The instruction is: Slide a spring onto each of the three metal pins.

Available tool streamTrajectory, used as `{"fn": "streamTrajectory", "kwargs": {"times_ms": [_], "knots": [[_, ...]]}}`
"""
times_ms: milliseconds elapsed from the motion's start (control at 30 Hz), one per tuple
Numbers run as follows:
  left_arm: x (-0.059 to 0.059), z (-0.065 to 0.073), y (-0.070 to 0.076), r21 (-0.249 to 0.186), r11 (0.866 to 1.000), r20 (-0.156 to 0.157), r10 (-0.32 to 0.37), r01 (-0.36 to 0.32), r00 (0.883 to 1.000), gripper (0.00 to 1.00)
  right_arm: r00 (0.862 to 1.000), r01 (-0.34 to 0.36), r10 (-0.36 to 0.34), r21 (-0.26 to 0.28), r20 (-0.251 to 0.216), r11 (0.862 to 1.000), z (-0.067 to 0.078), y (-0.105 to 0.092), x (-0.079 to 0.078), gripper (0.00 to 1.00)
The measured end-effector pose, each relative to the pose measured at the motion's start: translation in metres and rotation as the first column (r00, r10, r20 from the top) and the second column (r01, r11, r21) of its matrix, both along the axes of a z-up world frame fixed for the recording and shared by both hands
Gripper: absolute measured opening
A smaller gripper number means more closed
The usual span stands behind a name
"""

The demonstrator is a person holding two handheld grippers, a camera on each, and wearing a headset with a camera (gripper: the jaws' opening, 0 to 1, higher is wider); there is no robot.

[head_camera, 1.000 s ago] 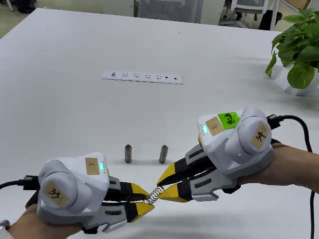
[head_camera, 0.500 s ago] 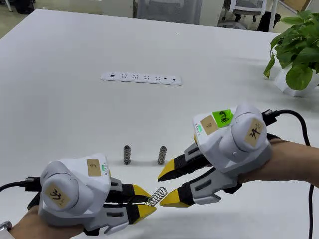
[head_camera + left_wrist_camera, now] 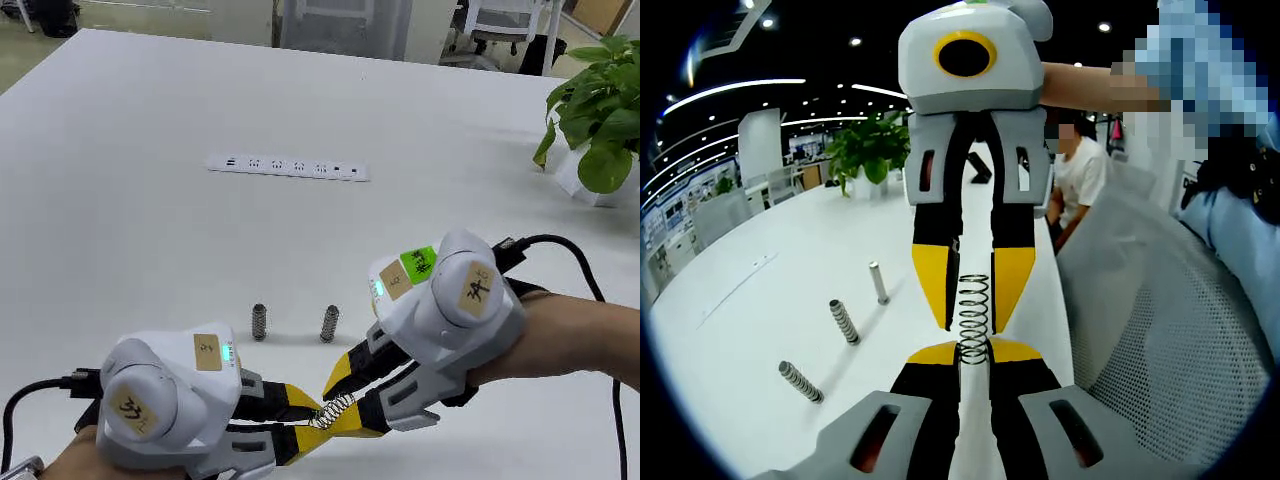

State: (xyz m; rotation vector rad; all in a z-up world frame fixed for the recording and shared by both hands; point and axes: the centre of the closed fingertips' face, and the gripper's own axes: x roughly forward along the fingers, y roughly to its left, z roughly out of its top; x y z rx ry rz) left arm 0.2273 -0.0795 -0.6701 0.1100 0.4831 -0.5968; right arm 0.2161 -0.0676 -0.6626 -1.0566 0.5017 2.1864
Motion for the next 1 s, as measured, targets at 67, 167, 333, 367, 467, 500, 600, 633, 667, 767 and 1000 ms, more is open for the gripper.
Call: {"fn": "streamTrajectory", "kwargs": {"times_ms": [67, 167, 333, 367, 467, 500, 600, 633, 667, 767, 1000], "knots": [[0.0007, 0.0004, -0.0003, 0.002, 1.0, 0.003, -0.004, 0.004, 1.0, 0.09, 1.0, -0.006, 0.006, -0.01, -0.001, 1.0, -0.0004, -0.0002, 0.0002, 0.15], [0.0019, 0.0017, -0.0012, 0.001, 1.0, 0.008, -0.007, 0.007, 1.0, 0.09, 1.0, -0.011, 0.011, -0.014, -0.002, 1.0, -0.0004, -0.0005, -0.0011, 0.14], [0.0007, 0.0015, -0.0028, 0.008, 1.0, 0.012, -0.019, 0.019, 1.0, 0.09, 1.0, -0.014, 0.013, -0.029, -0.008, 0.999, -0.0007, -0.0026, -0.0025, 0.13], [0.0006, 0.0015, -0.0033, 0.008, 1.0, 0.013, -0.022, 0.022, 1.0, 0.09, 1.0, -0.015, 0.014, -0.031, -0.009, 0.999, -0.0006, -0.0031, -0.0028, 0.13], [0.0, 0.0013, -0.0045, 0.01, 1.0, 0.013, -0.029, 0.029, 0.999, 0.09, 1.0, -0.017, 0.017, -0.035, -0.01, 0.999, -0.0006, -0.0038, -0.0032, 0.13], [-0.0003, 0.0011, -0.0052, 0.01, 0.999, 0.012, -0.033, 0.033, 0.999, 0.09, 1.0, -0.011, 0.01, -0.044, -0.014, 0.999, -0.001, -0.0045, -0.0035, 0.12], [-0.0017, 0.0008, -0.009, 0.013, 0.999, 0.012, -0.043, 0.043, 0.999, 0.09, 1.0, 0.006, -0.008, -0.074, -0.022, 0.997, -0.0016, -0.0055, -0.0037, 0.12], [-0.0018, 0.0006, -0.0091, 0.019, 0.999, 0.015, -0.045, 0.045, 0.999, 0.09, 1.0, 0.01, -0.012, -0.078, -0.021, 0.997, -0.0018, -0.0059, -0.0038, 0.12], [-0.002, 0.0006, -0.0092, 0.015, 0.999, 0.013, -0.045, 0.045, 0.999, 0.1, 1.0, 0.017, -0.019, -0.083, -0.023, 0.996, -0.0018, -0.0064, -0.0042, 0.12], [-0.0028, 0.0015, -0.0092, -0.001, 0.999, 0.014, -0.039, 0.039, 0.999, 0.1, 0.999, 0.026, -0.028, -0.087, -0.029, 0.996, -0.0008, -0.0069, -0.0049, 0.12], [-0.0019, 0.0007, -0.0069, -0.024, 1.0, -0.001, -0.007, 0.007, 1.0, 0.11, 0.999, 0.025, -0.026, -0.082, -0.02, 0.996, -0.0012, -0.0052, -0.0046, 0.12]]}}
